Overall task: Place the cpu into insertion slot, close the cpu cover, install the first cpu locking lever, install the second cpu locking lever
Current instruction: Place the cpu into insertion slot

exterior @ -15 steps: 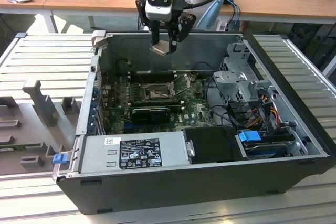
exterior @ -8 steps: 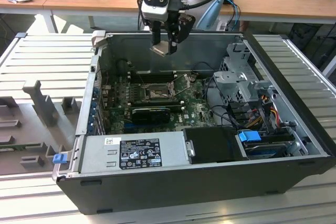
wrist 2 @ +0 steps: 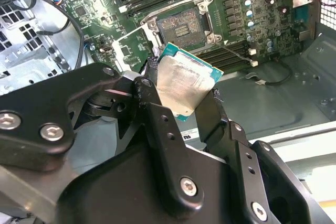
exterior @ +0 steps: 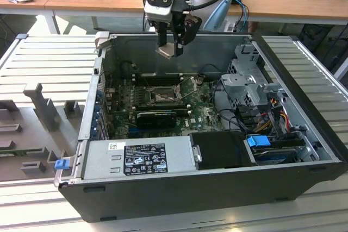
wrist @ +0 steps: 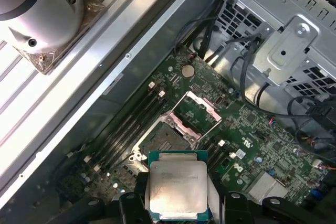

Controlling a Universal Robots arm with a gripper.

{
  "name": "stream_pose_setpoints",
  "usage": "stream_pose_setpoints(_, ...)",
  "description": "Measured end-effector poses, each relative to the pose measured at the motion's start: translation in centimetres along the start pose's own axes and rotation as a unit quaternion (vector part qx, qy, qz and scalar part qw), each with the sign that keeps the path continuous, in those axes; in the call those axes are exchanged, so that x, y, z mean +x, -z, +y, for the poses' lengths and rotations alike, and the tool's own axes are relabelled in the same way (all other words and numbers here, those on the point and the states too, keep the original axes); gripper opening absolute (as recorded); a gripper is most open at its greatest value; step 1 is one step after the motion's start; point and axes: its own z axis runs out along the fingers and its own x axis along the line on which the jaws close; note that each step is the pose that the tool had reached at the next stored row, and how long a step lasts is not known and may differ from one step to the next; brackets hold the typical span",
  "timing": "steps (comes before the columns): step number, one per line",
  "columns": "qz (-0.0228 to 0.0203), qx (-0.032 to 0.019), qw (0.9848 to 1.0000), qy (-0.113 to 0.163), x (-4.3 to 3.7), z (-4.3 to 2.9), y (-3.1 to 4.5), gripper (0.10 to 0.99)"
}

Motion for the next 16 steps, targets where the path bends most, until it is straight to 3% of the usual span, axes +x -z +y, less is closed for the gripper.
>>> stream_pose_setpoints(16,-0.0021,-0.0005,0.9997,-0.023,0.0,-0.03,-0.32,0.525)
